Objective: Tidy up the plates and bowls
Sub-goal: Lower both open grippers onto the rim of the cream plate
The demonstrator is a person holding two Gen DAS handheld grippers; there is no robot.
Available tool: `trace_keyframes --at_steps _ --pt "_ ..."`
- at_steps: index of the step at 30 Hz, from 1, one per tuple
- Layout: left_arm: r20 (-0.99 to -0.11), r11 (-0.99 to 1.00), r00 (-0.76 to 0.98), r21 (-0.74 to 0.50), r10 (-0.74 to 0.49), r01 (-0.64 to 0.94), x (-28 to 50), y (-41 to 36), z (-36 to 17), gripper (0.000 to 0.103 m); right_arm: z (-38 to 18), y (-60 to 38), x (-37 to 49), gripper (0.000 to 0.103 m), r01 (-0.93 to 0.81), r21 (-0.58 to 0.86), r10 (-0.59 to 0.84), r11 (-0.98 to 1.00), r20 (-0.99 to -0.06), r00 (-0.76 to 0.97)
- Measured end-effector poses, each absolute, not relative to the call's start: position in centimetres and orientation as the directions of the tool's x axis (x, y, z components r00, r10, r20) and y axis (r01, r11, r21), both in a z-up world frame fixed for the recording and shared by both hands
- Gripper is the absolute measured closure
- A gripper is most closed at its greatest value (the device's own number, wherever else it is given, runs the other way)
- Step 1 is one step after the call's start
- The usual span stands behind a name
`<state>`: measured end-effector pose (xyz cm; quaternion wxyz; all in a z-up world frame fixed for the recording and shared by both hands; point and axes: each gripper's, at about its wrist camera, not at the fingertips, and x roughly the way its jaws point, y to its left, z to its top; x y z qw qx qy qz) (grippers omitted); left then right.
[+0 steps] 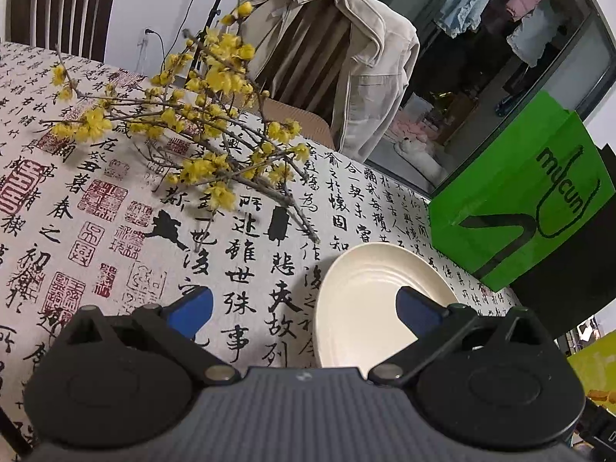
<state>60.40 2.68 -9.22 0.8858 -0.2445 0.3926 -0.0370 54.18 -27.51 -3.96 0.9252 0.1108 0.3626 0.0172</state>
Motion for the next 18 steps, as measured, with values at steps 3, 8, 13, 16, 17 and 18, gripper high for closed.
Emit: trace_keyframes --at_steps 3,8,13,16,17,18 --pt "-0.675 0.882 0.695 -0.454 -0.249 -0.124 60.5 2.7 -9.6 0.0 -3.9 -27.5 54.8 0.0 0.051 0.217 0.11 0.975 -0.668 0.736" --pt "-0.673 0.881 0.695 -0.457 -0.254 -0.12 60.8 2.2 -10.4 0.0 -3.6 -27.1 56.3 0.0 0.051 0.168 0.08 0.984 -0.686 0.724" --pt "-0.668 0.889 0.701 -0.445 -0.249 -0.108 60.8 1.9 -10.6 0.0 -3.5 -26.3 57.3 0.0 0.031 0.122 0.062 0.992 -0.692 0.72" --pt "-0.666 0.892 0.702 -0.442 -0.252 -0.099 60.8 1.7 -10.6 0.0 -4.1 -26.0 58.0 0.0 0.025 0.102 0.054 0.994 -0.701 0.712" --pt "-0.665 0.893 0.705 -0.439 -0.248 -0.099 60.8 1.6 -10.6 0.0 -4.4 -25.9 58.2 0.0 0.025 0.092 0.048 0.995 -0.706 0.707" --pt "-0.664 0.893 0.706 -0.438 -0.248 -0.098 60.8 1.6 -10.6 0.0 -4.7 -25.8 58.5 0.0 0.023 0.083 0.043 0.996 -0.711 0.702"
